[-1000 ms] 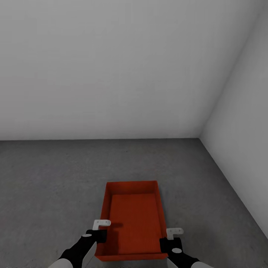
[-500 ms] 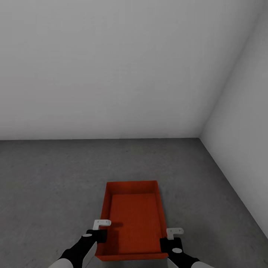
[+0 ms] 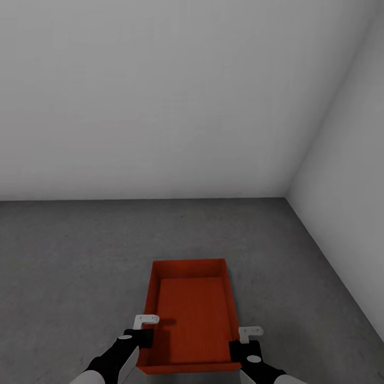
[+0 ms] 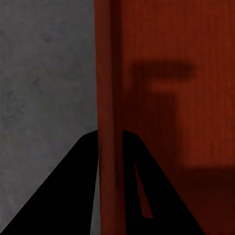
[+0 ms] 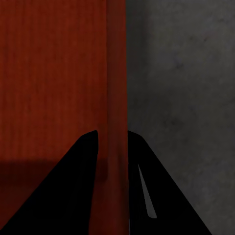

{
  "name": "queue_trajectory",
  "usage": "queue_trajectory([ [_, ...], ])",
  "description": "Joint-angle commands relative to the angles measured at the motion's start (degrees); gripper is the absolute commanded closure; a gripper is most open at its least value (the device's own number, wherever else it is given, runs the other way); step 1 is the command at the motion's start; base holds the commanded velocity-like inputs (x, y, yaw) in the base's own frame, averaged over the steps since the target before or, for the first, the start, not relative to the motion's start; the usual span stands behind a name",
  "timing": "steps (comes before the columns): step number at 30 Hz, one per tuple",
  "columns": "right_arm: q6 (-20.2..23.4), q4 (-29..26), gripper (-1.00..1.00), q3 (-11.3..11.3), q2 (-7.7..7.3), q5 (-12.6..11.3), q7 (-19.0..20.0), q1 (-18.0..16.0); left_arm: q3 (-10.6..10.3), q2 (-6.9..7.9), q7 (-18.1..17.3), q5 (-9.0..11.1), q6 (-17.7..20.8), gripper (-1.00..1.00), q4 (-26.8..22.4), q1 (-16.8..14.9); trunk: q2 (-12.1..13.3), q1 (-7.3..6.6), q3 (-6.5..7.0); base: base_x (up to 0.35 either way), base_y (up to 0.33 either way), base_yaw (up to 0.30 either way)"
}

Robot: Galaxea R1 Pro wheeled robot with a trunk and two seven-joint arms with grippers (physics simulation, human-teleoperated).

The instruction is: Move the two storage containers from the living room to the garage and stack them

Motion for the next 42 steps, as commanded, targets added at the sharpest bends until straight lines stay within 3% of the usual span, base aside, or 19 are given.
queue_trajectory([
  [1,-1.3,0.0,1.00,-0.6,-2.06,-0.1,-1.7,-0.1,0.1,1.27,0.7,-0.3,0.4,1.00,0.1,0.0,0.0,-0.01,-0.04,0.000,0.000,0.000],
  [34,-0.8,0.0,1.00,-0.6,-2.01,-0.1,-1.8,-0.1,0.1,1.30,0.7,-0.2,0.4,1.00,0.1,0.0,0.0,-0.01,-0.04,0.000,0.000,0.000],
  [42,-1.2,0.0,1.00,-0.7,-2.00,-0.1,-3.8,-0.1,0.1,1.26,0.7,-0.2,0.4,1.00,0.2,0.0,0.0,-0.01,-0.04,0.000,0.000,0.000],
])
